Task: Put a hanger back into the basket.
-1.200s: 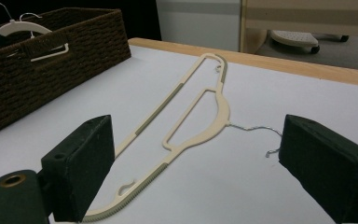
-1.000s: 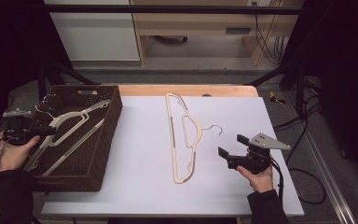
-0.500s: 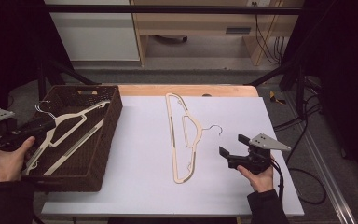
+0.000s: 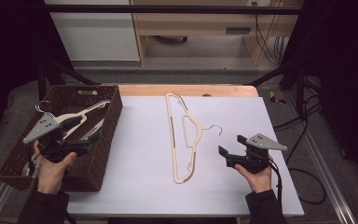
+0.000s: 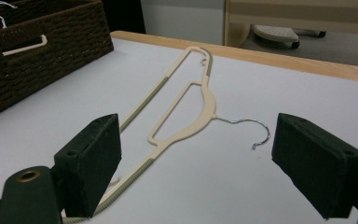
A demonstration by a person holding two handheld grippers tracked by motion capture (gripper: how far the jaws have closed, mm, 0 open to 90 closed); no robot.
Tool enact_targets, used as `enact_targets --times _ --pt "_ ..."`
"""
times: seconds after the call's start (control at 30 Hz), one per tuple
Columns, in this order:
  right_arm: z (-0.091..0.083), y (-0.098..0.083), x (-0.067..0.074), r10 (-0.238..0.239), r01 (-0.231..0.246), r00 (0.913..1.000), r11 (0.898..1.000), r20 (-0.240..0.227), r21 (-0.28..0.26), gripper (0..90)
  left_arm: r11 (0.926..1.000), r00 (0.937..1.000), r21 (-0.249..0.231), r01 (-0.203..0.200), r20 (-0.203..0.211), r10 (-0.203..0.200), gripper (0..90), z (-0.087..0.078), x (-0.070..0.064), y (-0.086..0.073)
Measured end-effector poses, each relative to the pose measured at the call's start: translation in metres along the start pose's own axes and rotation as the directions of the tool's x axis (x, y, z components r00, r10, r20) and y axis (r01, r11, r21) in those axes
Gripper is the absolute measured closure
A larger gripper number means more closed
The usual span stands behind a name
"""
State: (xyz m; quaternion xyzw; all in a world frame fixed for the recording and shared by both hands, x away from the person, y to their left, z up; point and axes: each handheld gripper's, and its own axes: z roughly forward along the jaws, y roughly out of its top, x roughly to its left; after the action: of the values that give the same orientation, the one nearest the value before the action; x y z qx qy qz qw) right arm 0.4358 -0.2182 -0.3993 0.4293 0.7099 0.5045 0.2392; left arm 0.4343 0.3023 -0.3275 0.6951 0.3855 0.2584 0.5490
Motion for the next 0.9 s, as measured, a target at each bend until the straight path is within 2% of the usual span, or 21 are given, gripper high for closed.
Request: enact_targets --times 0.07,0.17,0.3,0.37,0.47,0.57,0.63,0.67,0.77,0.83,0.9 --pt "0.002 0.000 0.003 0.000 0.000 1.0000 1.000 -0.004 0.005 15.9 0.9998 0.9995 0.011 -0.014 0.029 0.014 4.9 0.007 -0.010 -0.004" --pt "0.007 -0.001 0.008 0.003 -0.003 0.9998 1.000 -0.020 0.025 16.0 0.9988 0.9955 0.044 -0.020 0.093 0.016 5.3 0.019 -0.024 -0.013" --pt "0.022 -0.005 0.018 0.010 -0.008 0.9997 0.998 -0.023 0.069 16.1 0.9967 0.9897 0.076 -0.028 0.142 0.017 5.5 0.028 -0.039 -0.025" --pt "0.029 -0.008 0.021 0.002 0.000 0.9997 0.996 -0.024 0.085 16.3 0.9951 0.9874 0.088 -0.046 0.155 0.032 5.5 0.032 -0.047 -0.029" --pt "0.042 -0.011 0.029 0.015 -0.013 0.9997 0.994 -0.020 0.108 17.3 0.9927 0.9835 0.102 -0.064 0.175 0.046 5.5 0.036 -0.057 -0.035" --pt "0.056 -0.015 0.033 0.020 -0.019 0.9997 0.991 -0.010 0.135 18.3 0.9875 0.9766 0.133 -0.084 0.208 0.055 5.4 0.044 -0.066 -0.045" --pt "0.065 -0.019 0.036 0.017 -0.015 0.9998 0.987 -0.007 0.161 19.5 0.9829 0.9736 0.159 -0.093 0.221 0.057 5.3 0.049 -0.070 -0.052" --pt "0.070 -0.022 0.039 0.026 -0.026 0.9996 0.984 0.001 0.178 20.9 0.9818 0.9732 0.166 -0.092 0.224 0.053 5.3 0.051 -0.071 -0.055" --pt "0.082 -0.026 0.043 0.013 -0.013 0.9999 0.978 0.001 0.207 26.6 0.9754 0.9719 0.199 -0.095 0.231 0.047 5.5 0.060 -0.074 -0.066" --pt "0.087 -0.028 0.046 -0.008 0.008 1.0000 0.974 -0.001 0.228 29.4 0.9729 0.9708 0.211 -0.095 0.236 0.044 5.5 0.063 -0.075 -0.071" --pt "0.093 -0.031 0.050 -0.004 0.002 1.0000 0.968 0.005 0.249 31.1 0.9741 0.9693 0.207 -0.091 0.243 0.039 5.7 0.065 -0.076 -0.074"
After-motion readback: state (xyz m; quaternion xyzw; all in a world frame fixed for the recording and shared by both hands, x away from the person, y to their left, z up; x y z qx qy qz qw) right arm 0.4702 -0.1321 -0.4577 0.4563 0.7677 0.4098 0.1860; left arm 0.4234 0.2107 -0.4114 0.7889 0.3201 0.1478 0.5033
